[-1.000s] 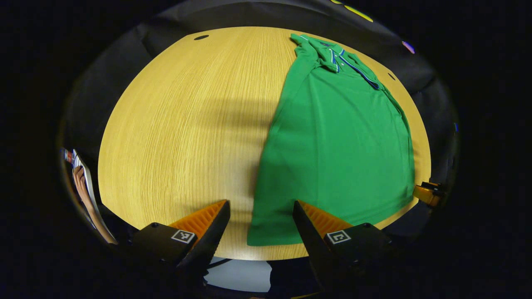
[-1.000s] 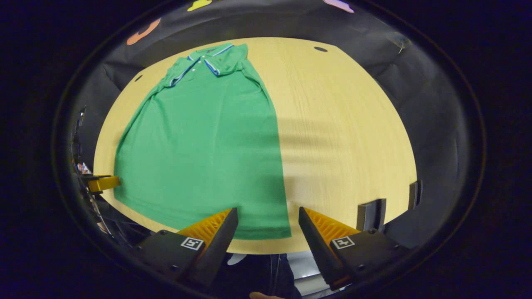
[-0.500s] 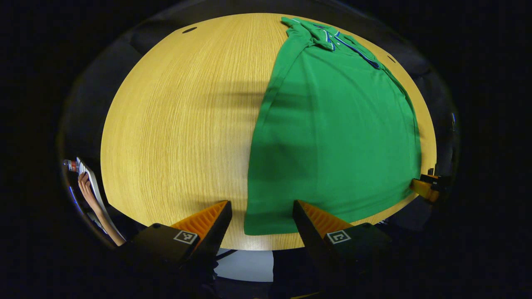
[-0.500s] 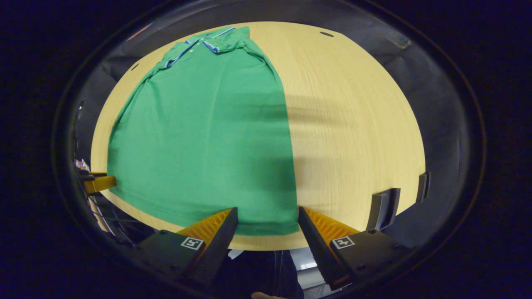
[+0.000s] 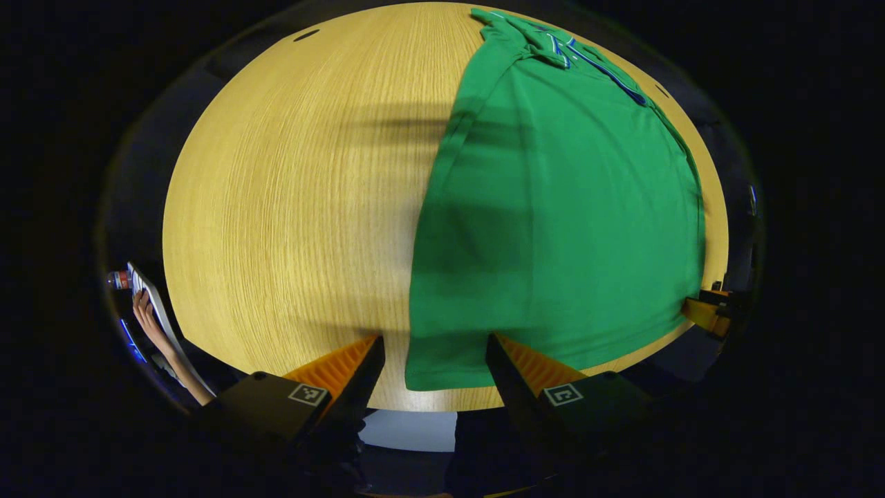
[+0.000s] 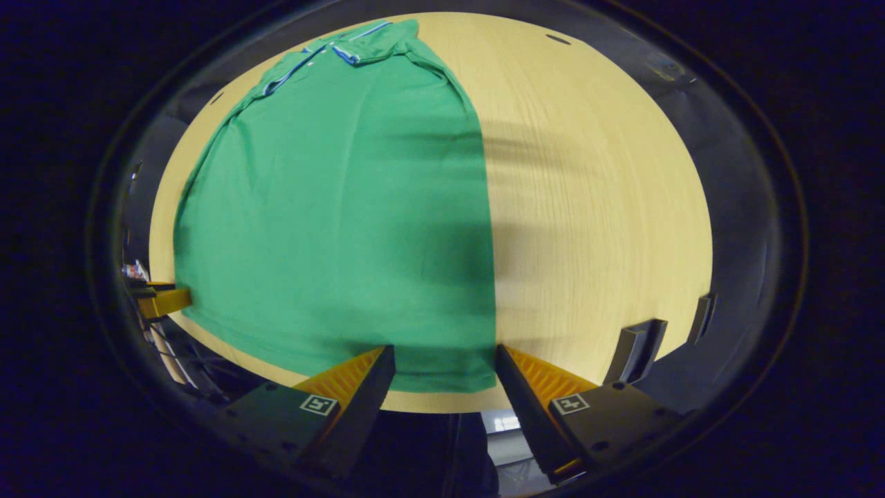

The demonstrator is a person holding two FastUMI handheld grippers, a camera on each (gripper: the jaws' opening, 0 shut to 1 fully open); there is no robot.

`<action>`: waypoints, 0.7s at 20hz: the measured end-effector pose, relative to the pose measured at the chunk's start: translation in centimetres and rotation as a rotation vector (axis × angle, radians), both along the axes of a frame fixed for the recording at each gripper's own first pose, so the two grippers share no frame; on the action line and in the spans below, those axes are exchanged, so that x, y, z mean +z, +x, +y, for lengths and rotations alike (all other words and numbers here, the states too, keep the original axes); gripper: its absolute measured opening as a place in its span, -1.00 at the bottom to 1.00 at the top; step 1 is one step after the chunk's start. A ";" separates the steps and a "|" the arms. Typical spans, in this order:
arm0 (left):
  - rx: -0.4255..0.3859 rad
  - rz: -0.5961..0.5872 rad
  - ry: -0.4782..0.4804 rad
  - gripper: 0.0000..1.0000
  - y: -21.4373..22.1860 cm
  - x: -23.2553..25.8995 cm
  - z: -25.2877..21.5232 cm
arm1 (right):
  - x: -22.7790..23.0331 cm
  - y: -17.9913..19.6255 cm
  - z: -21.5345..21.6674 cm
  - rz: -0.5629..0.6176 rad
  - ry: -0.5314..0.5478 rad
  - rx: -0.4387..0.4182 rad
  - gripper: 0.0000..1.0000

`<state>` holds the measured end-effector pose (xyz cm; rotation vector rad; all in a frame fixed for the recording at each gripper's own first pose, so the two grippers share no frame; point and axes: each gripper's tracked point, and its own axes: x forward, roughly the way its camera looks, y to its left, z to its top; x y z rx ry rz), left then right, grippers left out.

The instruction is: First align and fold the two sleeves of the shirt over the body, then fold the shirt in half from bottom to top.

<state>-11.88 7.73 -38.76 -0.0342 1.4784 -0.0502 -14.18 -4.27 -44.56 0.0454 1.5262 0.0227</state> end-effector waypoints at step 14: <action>-0.021 -0.012 -0.037 -0.51 -0.3 0.1 -2.5 | 0.2 0.0 0.1 0.003 -0.005 0.045 -0.63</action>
